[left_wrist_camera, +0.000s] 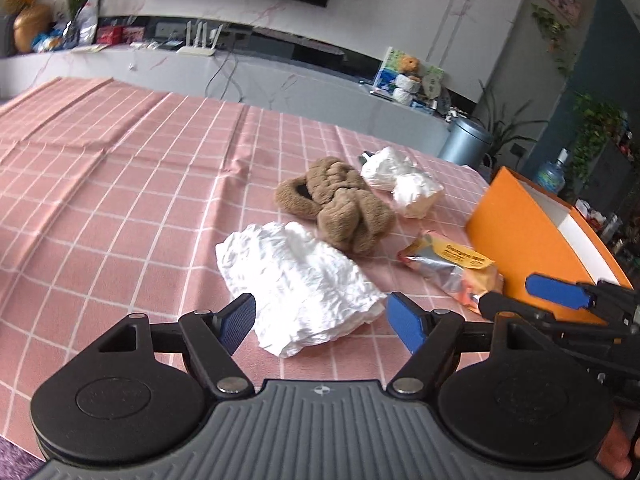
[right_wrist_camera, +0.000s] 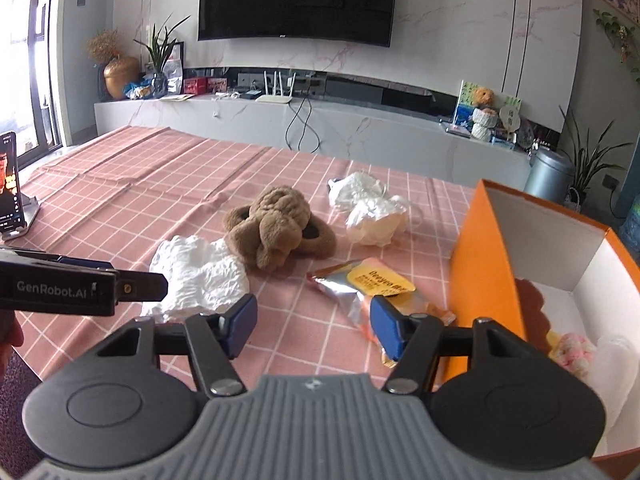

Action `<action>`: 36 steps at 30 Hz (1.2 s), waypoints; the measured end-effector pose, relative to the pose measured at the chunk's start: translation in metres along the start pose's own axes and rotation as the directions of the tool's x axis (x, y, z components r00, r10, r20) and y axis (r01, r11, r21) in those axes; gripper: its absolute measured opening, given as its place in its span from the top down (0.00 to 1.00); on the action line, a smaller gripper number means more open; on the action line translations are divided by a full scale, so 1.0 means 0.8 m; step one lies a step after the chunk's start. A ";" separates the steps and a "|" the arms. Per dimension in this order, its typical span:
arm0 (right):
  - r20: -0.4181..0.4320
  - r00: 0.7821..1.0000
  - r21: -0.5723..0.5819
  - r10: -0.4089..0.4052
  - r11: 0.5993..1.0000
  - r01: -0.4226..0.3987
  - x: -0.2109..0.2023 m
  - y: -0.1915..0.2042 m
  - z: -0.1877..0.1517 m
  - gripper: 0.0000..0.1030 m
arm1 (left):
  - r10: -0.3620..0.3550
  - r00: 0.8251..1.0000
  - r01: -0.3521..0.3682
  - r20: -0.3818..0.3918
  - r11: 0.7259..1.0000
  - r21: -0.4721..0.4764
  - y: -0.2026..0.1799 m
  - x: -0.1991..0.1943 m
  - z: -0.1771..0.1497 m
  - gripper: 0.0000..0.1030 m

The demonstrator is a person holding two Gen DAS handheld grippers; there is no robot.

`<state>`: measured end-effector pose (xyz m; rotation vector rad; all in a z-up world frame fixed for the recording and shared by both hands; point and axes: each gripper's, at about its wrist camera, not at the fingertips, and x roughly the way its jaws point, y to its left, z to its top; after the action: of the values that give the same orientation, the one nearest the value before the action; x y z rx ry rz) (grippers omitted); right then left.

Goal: Organize soft objects
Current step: 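Grasp the white crumpled cloth with the left tool while the right tool grasps the silver snack bag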

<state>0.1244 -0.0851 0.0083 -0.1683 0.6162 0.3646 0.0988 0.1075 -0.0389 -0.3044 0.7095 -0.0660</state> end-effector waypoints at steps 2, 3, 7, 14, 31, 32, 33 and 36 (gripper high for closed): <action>-0.016 1.000 -0.001 0.014 1.000 -0.014 0.011 0.004 -0.002 0.46 | 0.017 1.000 -0.017 -0.005 0.998 -0.066 0.004 0.009 0.001 0.14; -0.023 1.000 -0.012 0.021 1.000 -0.021 0.019 0.006 -0.003 0.52 | 0.015 1.000 -0.015 -0.009 0.996 -0.086 0.005 0.013 0.001 0.14; -0.049 0.998 -0.030 0.045 0.998 -0.046 0.050 0.017 -0.002 0.58 | 0.046 0.999 -0.046 -0.005 0.995 -0.093 0.002 0.027 0.008 0.14; -0.078 0.995 -0.036 0.063 0.997 -0.066 0.098 0.026 0.004 0.65 | 0.091 0.995 -0.094 -0.027 0.989 -0.112 -0.001 0.056 0.018 0.14; -0.110 0.981 -0.069 0.159 0.984 -0.167 0.125 0.049 0.001 0.74 | 0.157 0.986 -0.158 -0.057 0.987 -0.009 -0.017 0.083 0.012 0.53; -0.109 0.981 -0.073 0.161 0.983 -0.169 0.124 0.048 0.001 0.74 | 0.154 0.987 -0.155 -0.055 0.988 -0.002 -0.017 0.084 0.011 0.56; -0.109 0.981 -0.077 0.161 0.982 -0.170 0.122 0.048 0.001 0.74 | 0.152 0.987 -0.152 -0.054 0.988 0.004 -0.018 0.084 0.012 0.58; -0.110 0.982 -0.093 0.155 0.982 -0.165 0.118 0.045 0.002 0.73 | 0.143 0.988 -0.142 -0.050 0.990 0.024 -0.020 0.084 0.012 0.68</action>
<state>0.1830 -0.0247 -0.0480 -0.2373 0.7153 0.5466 0.1568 0.0839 -0.0697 -0.2326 0.7801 0.0554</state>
